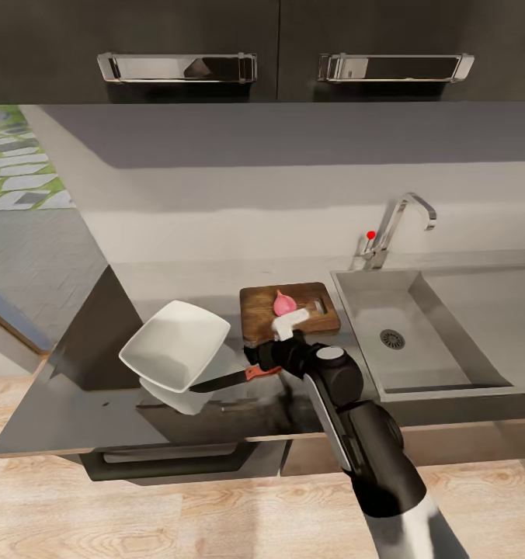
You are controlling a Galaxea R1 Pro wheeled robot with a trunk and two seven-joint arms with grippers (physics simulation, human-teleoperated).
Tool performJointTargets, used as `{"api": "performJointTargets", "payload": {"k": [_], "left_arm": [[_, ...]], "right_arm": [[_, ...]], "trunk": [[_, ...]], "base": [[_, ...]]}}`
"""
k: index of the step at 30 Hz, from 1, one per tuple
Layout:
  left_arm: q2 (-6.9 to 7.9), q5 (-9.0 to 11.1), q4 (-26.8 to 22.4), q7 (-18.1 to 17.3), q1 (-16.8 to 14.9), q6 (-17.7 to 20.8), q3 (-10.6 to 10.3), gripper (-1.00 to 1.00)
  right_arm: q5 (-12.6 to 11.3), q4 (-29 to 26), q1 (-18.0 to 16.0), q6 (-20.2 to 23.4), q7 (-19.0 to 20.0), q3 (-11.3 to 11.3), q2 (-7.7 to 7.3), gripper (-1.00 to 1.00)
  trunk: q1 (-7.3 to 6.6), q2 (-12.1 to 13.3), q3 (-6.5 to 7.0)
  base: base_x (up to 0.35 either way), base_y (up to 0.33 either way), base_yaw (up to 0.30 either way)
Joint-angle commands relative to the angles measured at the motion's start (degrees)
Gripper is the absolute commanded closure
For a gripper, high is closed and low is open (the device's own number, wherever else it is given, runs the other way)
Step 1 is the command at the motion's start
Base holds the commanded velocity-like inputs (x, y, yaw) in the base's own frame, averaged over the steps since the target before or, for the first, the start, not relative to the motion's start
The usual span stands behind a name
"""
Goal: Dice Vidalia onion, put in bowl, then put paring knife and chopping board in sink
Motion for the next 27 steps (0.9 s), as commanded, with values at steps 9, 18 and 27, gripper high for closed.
{"api": "performJointTargets", "payload": {"k": [9, 18, 27], "left_arm": [[-0.16, 0.2, 0.9, 0.5, 0.0, -0.1, -0.4, -1.0], [-0.34, 0.2, 1.0, 0.5, 0.0, -0.1, -0.4, -1.0], [-0.34, 0.2, 1.1, 0.5, 0.0, -0.1, -0.4, -1.0]], "right_arm": [[1.0, 0.0, -0.1, 0.3, 18.1, 0.4, -4.52, -1.0], [1.5, 0.2, -0.4, 0.2, 21.9, 0.2, -7.45, -1.0], [1.3, 14.7, -17.1, 0.2, 29.7, 0.1, -7.96, -1.0]], "trunk": [[0.03, -0.1, -0.08], [0.03, -0.1, -0.08], [0.03, -0.1, -0.08]], "base": [[0.0, 0.0, 0.0], [0.0, 0.0, 0.0], [0.0, 0.0, 0.0]]}}
